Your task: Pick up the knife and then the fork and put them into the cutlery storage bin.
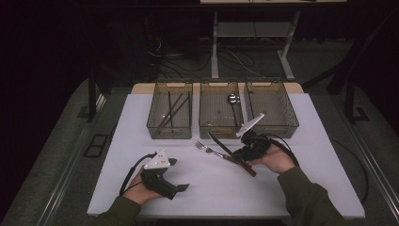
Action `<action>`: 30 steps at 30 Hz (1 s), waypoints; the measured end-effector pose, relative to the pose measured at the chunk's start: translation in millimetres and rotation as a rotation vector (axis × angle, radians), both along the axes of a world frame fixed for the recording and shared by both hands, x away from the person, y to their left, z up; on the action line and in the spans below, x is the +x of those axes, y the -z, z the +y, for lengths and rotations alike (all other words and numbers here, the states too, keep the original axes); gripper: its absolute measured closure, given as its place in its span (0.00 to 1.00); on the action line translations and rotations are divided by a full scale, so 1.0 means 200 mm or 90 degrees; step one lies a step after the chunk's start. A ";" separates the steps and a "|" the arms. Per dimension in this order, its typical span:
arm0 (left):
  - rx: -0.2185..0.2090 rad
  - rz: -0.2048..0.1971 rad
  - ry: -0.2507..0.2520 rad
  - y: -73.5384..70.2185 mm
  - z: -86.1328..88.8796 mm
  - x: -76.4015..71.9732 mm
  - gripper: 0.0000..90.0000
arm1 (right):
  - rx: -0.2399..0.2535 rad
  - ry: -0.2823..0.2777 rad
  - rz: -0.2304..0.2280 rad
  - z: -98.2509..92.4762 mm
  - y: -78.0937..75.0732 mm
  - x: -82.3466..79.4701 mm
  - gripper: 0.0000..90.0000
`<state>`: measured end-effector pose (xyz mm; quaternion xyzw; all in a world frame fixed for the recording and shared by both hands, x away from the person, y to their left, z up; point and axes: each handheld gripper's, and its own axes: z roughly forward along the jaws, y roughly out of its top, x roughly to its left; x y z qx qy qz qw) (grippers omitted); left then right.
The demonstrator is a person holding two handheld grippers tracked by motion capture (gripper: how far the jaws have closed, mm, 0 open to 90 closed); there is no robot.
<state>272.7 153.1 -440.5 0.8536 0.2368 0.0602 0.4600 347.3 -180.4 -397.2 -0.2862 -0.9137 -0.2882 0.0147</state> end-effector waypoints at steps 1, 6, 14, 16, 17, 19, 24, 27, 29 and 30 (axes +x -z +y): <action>-0.001 0.000 0.000 0.00 0.00 0.00 0.00 | 0.012 0.006 -0.006 -0.02 0.00 -0.01 0.86; -0.003 -0.001 0.000 0.00 0.00 0.00 0.00 | 0.066 0.033 -0.033 -0.10 -0.02 -0.02 0.85; -0.006 0.000 -0.002 0.00 0.00 0.00 0.00 | 0.118 0.087 -0.075 -0.19 -0.08 -0.02 0.85; -0.007 0.000 -0.002 0.00 0.00 0.00 0.00 | 0.127 0.100 -0.087 -0.21 -0.08 -0.02 0.85; -0.007 -0.002 0.001 0.00 0.01 0.00 0.00 | 0.134 0.104 -0.089 -0.22 -0.08 -0.02 0.85; -0.006 -0.002 0.001 0.00 0.01 0.00 0.00 | 0.140 0.119 -0.100 -0.24 -0.09 -0.02 0.85; -0.007 -0.001 0.001 0.00 0.00 0.00 0.00 | 0.169 0.157 -0.130 -0.31 -0.14 -0.01 0.85; -0.004 0.000 0.001 0.00 0.00 0.00 0.00 | 0.183 0.182 -0.148 -0.36 -0.18 0.01 0.85; -0.005 -0.001 -0.001 0.00 0.01 0.00 0.00 | 0.190 0.196 -0.158 -0.38 -0.20 0.02 0.85; -0.005 -0.001 -0.001 0.00 0.01 0.00 0.00 | 0.197 0.205 -0.162 -0.40 -0.22 0.03 0.85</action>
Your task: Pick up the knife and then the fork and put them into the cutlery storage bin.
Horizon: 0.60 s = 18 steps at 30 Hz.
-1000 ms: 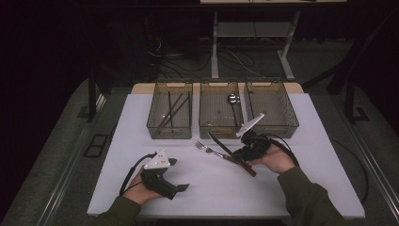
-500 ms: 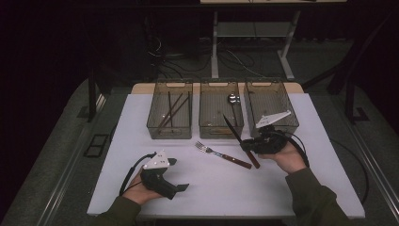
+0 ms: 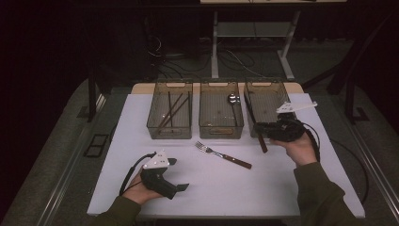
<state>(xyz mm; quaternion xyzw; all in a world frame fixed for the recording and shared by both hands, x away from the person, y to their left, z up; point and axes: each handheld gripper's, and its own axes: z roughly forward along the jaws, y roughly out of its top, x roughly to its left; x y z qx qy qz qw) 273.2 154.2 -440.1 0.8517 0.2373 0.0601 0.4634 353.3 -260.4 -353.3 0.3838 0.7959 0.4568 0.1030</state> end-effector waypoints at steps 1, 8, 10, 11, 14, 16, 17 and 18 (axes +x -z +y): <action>0.000 0.000 0.000 0.00 0.00 0.00 0.00 | 0.003 0.006 -0.002 -0.02 -0.02 0.01 0.85; 0.000 0.001 0.000 0.00 0.00 0.00 0.00 | 0.000 0.062 -0.034 -0.10 -0.12 0.09 0.85; 0.001 0.001 0.001 0.00 0.00 0.00 0.00 | -0.001 0.076 -0.038 -0.11 -0.14 0.11 0.85; 0.001 0.001 0.001 0.00 0.00 0.00 0.00 | -0.004 0.087 -0.043 -0.13 -0.15 0.13 0.85; -0.001 0.002 0.001 0.00 0.00 0.00 0.00 | -0.016 0.115 -0.061 -0.16 -0.16 0.17 0.85; 0.000 0.001 0.002 0.00 0.00 0.00 0.00 | -0.026 0.135 -0.066 -0.19 -0.16 0.21 0.85; -0.001 0.001 0.002 0.00 0.00 0.00 0.00 | -0.035 0.146 -0.072 -0.20 -0.16 0.22 0.85; -0.001 0.002 0.001 0.00 0.00 0.00 0.00 | -0.045 0.159 -0.076 -0.21 -0.16 0.24 0.85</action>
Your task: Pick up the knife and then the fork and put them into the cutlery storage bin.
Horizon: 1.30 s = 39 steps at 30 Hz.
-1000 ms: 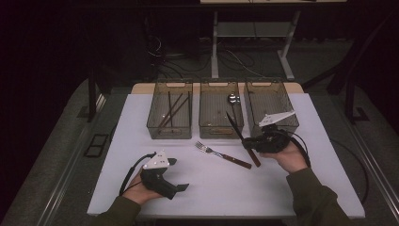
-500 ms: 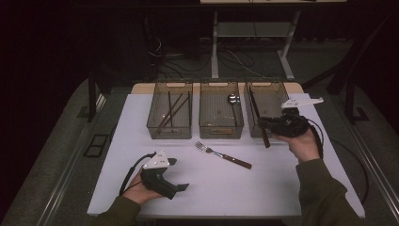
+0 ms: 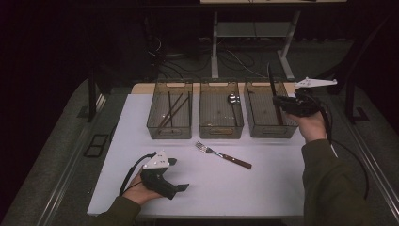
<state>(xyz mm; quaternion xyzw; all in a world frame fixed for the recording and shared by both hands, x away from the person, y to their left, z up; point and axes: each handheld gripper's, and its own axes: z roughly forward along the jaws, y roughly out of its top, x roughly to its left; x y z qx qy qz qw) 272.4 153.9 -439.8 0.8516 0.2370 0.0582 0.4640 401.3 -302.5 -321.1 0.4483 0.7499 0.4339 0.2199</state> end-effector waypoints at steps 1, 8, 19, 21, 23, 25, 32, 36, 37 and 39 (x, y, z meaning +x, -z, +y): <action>0.001 0.000 0.000 0.00 0.00 0.00 0.00 | -0.004 0.012 0.000 -0.02 0.01 0.02 0.85; 0.000 0.000 0.001 0.00 0.00 0.00 0.00 | -0.005 0.071 0.020 -0.15 0.11 0.15 0.85; -0.002 0.000 0.002 0.00 0.00 0.00 0.00 | -0.076 0.086 0.121 -0.18 0.35 0.20 0.71; -0.002 0.000 0.002 0.00 0.00 0.00 0.00 | -0.058 0.094 0.103 -0.19 0.33 0.17 0.60; -0.002 0.000 0.001 0.00 0.00 0.00 0.00 | -0.044 0.087 0.087 -0.18 0.29 0.14 0.55; -0.001 0.001 0.002 0.00 0.00 0.00 0.00 | -0.025 0.064 0.082 -0.17 0.26 0.11 0.50; 0.001 -0.001 0.002 0.00 0.00 0.00 0.00 | 0.001 -0.028 0.078 -0.03 0.20 -0.03 0.44; 0.003 -0.001 0.002 0.00 0.00 0.00 0.00 | -0.004 -0.083 0.080 0.08 0.20 -0.11 0.43; 0.003 0.000 0.001 0.00 0.00 0.00 0.00 | -0.008 -0.099 0.083 0.11 0.21 -0.13 0.43; 0.003 0.000 0.001 0.00 0.00 0.00 0.00 | -0.008 -0.115 0.079 0.15 0.22 -0.15 0.44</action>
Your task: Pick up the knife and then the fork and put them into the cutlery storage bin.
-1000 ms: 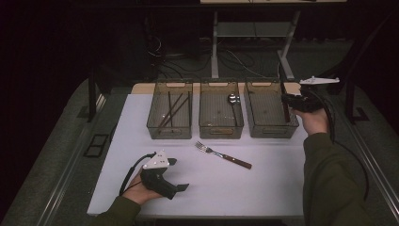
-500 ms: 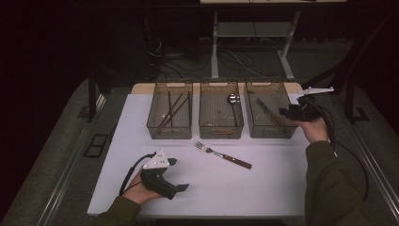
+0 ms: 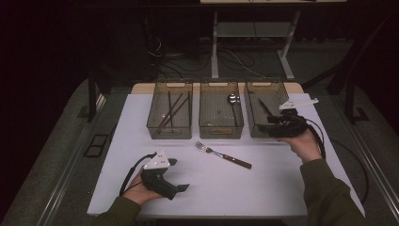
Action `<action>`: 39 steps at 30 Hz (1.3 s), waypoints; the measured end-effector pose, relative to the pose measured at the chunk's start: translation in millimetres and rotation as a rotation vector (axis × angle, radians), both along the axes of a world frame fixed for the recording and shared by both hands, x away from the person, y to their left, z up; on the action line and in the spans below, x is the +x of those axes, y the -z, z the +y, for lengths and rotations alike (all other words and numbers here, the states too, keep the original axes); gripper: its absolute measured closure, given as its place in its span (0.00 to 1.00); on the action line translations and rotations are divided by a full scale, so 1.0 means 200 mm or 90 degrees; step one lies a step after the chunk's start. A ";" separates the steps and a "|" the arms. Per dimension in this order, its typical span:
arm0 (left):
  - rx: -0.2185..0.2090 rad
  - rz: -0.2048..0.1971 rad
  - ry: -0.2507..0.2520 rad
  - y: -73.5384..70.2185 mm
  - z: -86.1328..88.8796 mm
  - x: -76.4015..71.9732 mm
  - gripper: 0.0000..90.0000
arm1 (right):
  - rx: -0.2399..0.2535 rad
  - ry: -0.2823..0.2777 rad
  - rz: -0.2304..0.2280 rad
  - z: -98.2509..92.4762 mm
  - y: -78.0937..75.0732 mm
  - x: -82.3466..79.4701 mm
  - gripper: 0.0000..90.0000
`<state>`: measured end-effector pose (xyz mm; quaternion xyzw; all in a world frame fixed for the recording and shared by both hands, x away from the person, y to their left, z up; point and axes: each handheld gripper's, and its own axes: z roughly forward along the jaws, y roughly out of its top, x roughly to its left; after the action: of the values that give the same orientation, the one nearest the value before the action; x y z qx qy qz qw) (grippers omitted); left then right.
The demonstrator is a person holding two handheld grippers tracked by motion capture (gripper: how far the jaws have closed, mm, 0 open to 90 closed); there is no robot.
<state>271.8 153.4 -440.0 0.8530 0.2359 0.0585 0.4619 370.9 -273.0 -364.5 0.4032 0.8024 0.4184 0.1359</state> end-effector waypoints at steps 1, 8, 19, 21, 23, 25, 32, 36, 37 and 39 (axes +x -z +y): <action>0.000 0.000 0.000 0.00 0.00 0.00 0.00 | 0.001 -0.014 0.004 0.03 0.01 -0.02 0.44; 0.001 0.000 -0.003 0.00 0.00 0.00 0.00 | -0.007 -0.076 0.019 0.17 0.10 -0.07 0.47; 0.001 -0.001 -0.002 0.00 0.00 0.00 0.00 | -0.021 -0.167 0.044 0.35 0.23 -0.09 0.58; 0.001 0.000 -0.002 0.00 0.00 0.00 0.00 | -0.030 -0.177 0.051 0.38 0.25 -0.10 0.61; 0.001 -0.001 -0.001 0.00 0.00 0.00 0.00 | -0.040 -0.189 0.057 0.41 0.26 -0.10 0.63; 0.002 -0.001 -0.001 0.00 0.00 0.00 0.00 | -0.048 -0.202 0.059 0.43 0.28 -0.10 0.66; 0.002 0.000 -0.002 0.00 0.00 0.00 0.00 | -0.086 -0.229 0.070 0.52 0.33 -0.11 0.72; 0.002 0.000 -0.002 0.00 0.00 0.00 0.00 | -0.103 -0.231 0.072 0.53 0.35 -0.10 0.73; 0.001 0.000 -0.002 0.00 0.00 0.00 0.00 | -0.107 -0.233 0.074 0.54 0.36 -0.10 0.74; 0.001 0.000 -0.001 0.00 0.00 0.00 0.00 | -0.118 -0.235 0.074 0.54 0.37 -0.10 0.76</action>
<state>271.7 153.7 -440.3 0.8532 0.2368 0.0591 0.4609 351.1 -164.7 -438.5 0.2584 0.9043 0.3366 0.0466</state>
